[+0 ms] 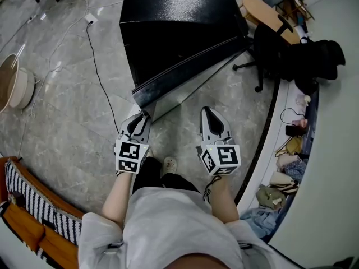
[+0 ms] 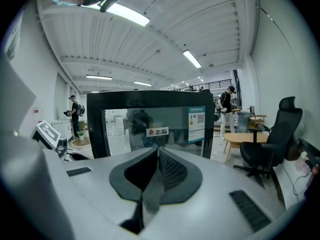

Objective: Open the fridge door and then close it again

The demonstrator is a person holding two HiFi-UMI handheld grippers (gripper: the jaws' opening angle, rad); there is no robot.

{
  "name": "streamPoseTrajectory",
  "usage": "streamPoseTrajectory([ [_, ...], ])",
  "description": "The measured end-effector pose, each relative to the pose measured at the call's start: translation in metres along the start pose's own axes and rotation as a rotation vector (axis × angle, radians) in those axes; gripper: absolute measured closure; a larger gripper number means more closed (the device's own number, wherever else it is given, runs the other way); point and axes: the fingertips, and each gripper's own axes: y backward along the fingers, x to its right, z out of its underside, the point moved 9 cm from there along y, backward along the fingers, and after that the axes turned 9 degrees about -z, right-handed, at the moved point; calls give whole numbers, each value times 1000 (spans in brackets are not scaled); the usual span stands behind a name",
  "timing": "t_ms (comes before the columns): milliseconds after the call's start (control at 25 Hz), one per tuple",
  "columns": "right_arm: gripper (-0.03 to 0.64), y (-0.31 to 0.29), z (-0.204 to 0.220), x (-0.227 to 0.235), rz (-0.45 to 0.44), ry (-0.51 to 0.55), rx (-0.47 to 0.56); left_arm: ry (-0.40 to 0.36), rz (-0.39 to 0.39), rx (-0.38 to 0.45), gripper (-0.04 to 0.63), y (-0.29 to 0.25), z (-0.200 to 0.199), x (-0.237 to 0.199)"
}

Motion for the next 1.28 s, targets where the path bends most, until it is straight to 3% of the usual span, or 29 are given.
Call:
streamPoseTrajectory([
  [560,591,11,-1,5,-5,0,15,15,-28,-16,520,3,1,11],
  [1280,592,-4,-6,1,18,1,10,10,-51,-19,518,-23,-13,-34],
])
